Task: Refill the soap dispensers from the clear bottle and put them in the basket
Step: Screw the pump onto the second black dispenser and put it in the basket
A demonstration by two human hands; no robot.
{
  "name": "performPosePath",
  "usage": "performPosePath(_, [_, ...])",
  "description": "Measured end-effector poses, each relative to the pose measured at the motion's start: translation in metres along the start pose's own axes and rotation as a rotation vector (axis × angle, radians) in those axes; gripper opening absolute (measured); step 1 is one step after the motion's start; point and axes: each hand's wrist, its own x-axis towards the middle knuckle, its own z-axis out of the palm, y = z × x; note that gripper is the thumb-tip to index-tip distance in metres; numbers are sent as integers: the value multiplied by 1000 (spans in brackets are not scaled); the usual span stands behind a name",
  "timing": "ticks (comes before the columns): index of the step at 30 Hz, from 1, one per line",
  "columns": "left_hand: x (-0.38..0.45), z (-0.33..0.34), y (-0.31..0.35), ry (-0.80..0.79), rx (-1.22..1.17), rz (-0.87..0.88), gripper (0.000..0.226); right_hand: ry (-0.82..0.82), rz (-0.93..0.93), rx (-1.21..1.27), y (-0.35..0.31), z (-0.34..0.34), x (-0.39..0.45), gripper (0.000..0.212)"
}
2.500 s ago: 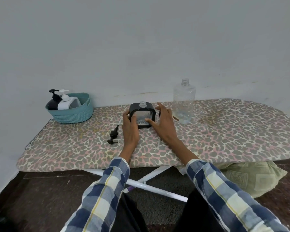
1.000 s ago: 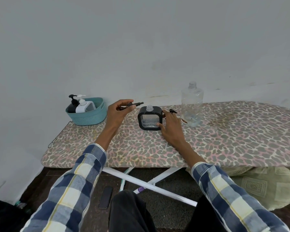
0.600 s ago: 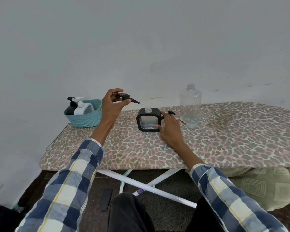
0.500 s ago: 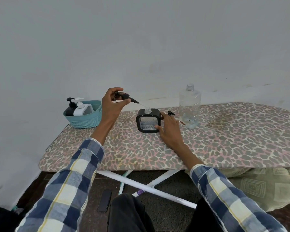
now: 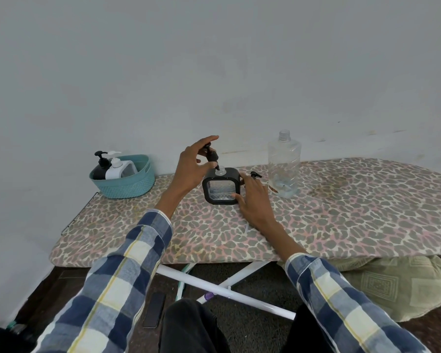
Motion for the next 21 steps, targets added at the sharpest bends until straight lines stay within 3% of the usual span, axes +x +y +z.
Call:
performPosePath(5, [1,17,-8,-110,39,-2,72,-4,11,-3,2,2,1,61])
performPosePath(16, [-9,28,-20,-179,-92,-33,78,-8,1,-19,-1,0,0,60])
performPosePath(21, [-11,38,-18,-109,-176,-44,74,12,-19,-9,1,1,-1,58])
